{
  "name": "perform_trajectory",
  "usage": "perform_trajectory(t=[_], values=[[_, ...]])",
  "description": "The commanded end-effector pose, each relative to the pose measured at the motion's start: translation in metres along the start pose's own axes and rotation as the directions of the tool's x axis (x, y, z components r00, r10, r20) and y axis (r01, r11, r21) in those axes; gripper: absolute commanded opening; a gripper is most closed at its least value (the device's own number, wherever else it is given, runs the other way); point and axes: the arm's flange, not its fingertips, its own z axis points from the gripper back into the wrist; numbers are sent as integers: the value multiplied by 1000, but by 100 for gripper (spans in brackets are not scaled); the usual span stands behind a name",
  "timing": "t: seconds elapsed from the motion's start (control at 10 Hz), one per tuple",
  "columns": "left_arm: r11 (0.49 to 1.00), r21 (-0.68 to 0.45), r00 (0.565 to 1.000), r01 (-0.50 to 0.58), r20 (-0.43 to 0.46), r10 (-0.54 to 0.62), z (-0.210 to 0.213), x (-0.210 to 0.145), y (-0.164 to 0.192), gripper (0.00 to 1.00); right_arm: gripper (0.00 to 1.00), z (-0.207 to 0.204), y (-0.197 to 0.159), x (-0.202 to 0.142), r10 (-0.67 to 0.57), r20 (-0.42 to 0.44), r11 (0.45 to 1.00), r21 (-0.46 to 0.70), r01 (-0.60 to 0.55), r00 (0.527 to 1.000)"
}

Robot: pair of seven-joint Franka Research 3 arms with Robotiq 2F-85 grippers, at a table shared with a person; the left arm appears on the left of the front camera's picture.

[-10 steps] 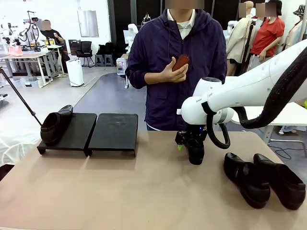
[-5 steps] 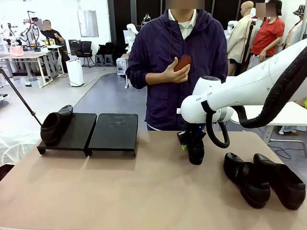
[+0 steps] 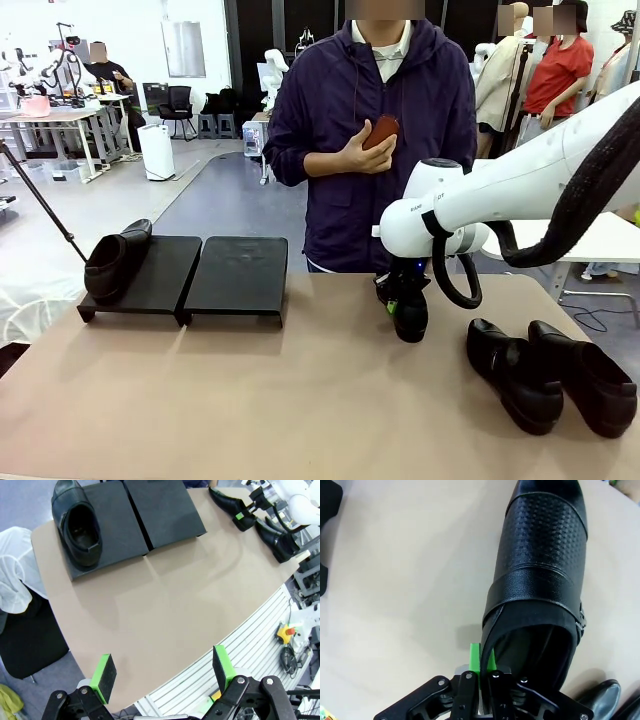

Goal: Organize the shoes by placing them on the stand.
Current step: Pick up one Shoe and place it in the middle of the table.

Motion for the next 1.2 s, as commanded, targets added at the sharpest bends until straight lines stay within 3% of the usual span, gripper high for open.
perform_trajectory(t=[0.0, 0.2, 0.3, 0.7, 0.9, 1.0, 1.1], values=[[1000, 1, 1000, -12, -10, 12, 1, -1, -1, 100, 0, 14, 2, 1, -31, 5, 998, -48, 31, 1000], [1000, 1, 1000, -12, -10, 12, 1, -1, -1, 100, 0, 55, -1, -12, -63, 38, 997, -53, 65, 997], [1000, 1, 1000, -12, -10, 12, 1, -1, -1, 100, 0, 94, -4, -30, -120, 8, 992, -28, 120, 993], [1000, 1, 1000, -12, -10, 12, 1, -1, -1, 100, 0, 211, 13, -149, -165, -252, 975, 102, 195, 953], [1000, 1, 1000, -12, -10, 12, 1, -1, -1, 100, 0, 236, 29, -212, -149, -277, 972, 134, 192, 949], [1000, 1, 1000, -12, -10, 12, 1, -1, -1, 100, 0, 239, 34, -228, -126, -269, 976, 140, 168, 955], [1000, 1, 1000, -12, -10, 12, 1, -1, -1, 100, 0, 239, 27, -223, -117, -259, 976, 149, 159, 959]])
